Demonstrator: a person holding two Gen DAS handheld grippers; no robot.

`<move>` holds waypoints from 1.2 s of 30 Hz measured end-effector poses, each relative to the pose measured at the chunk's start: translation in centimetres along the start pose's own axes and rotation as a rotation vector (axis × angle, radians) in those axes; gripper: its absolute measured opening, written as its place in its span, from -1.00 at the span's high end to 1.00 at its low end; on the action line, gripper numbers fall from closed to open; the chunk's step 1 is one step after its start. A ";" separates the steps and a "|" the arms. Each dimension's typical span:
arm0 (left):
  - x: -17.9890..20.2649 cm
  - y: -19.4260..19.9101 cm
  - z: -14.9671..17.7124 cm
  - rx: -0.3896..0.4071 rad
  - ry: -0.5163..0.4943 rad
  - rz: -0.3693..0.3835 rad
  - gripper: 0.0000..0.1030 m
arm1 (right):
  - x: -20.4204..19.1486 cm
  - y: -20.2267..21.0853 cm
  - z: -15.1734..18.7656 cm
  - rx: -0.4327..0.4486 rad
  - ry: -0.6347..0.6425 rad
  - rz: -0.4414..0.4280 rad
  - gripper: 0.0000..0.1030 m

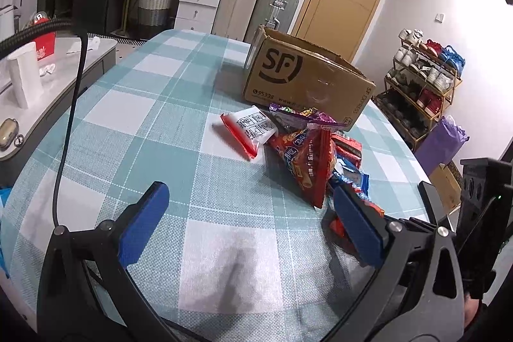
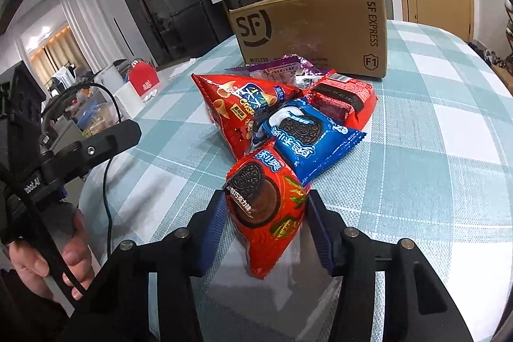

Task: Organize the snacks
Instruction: 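Close the right gripper on the red Oreo pack while the left gripper grasps the red chip bag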

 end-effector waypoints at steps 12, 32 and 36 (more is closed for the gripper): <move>0.9 -0.4 -0.5 -0.036 -0.020 -0.010 -0.98 | 0.3 0.8 0.4 0.011 -0.048 -0.064 0.06; 6.2 -6.0 -2.4 -0.124 -0.129 -0.047 -0.98 | 2.8 2.8 1.9 0.064 -0.094 -0.081 0.06; 6.3 -7.5 -2.9 -0.144 -0.121 -0.059 -0.98 | 2.8 3.1 2.3 0.083 -0.083 -0.079 0.07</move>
Point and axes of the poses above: each gripper's, at about its wrist camera, not at the fingertips, and y roughly against the way its jaws point, x to its right, z to its underside, the point moved 7 cm from there along -y, roughly the way its jaws point, and after that the axes turned 1 degree about -x, right-handed, at the moved point
